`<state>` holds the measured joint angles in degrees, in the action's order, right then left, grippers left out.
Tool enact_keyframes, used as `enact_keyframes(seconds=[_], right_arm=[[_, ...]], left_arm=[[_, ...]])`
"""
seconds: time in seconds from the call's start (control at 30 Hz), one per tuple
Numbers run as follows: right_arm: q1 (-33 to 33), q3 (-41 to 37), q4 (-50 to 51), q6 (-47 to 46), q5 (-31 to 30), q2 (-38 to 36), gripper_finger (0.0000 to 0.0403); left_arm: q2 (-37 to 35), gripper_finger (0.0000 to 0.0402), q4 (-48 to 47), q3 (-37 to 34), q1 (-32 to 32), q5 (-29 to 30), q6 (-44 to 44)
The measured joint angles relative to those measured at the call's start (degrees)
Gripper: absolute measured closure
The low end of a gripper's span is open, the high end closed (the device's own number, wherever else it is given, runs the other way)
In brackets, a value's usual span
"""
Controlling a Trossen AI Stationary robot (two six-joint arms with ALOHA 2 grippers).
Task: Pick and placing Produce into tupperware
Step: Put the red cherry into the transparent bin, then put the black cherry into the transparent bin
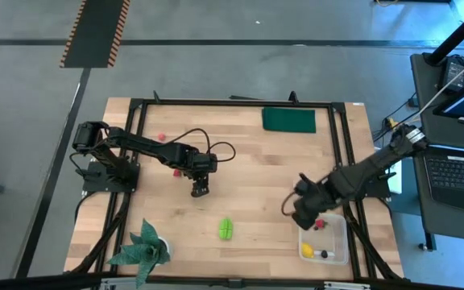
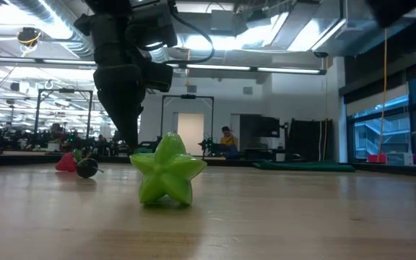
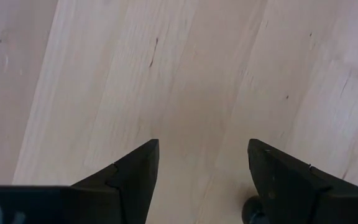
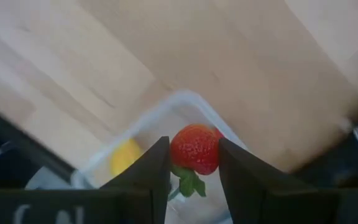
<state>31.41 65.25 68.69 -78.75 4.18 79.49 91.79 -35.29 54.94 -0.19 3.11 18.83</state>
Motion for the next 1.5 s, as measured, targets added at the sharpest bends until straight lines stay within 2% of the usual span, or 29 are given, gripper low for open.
enact_keyframes(seconds=[0.13,0.3,0.67,0.87,1.13,1.3,1.5], right_arm=[[4.8,0.0,2.6,-7.8,-1.5,2.0,0.0279],[9.1,0.0,0.7,-14.0,-1.5,5.5,0.0279],[15.2,0.0,-3.9,-21.7,-0.7,15.1,0.0279],[16.1,0.0,-6.1,-22.1,0.5,18.5,0.0279],[16.1,0.0,-6.4,-21.2,0.5,18.9,0.0275],[16.1,0.0,-6.2,-19.5,0.6,18.9,0.0251],[16.1,0.0,-6.2,-17.9,1.1,18.9,0.0204]], left_arm=[[0.0,0.0165,0.0,0.0,0.0,0.0,0.0],[0.0,0.0165,0.1,0.0,0.0,0.0,-0.1],[0.0,0.0165,0.1,0.0,0.0,0.0,-2.6],[0.0,0.0165,0.1,0.0,0.0,0.0,-2.8],[0.0,0.0165,0.1,0.0,0.0,0.0,-2.8],[0.0,0.0165,0.1,0.0,0.0,0.0,-2.8],[0.0,0.0165,0.2,0.0,0.0,0.0,-2.8]])
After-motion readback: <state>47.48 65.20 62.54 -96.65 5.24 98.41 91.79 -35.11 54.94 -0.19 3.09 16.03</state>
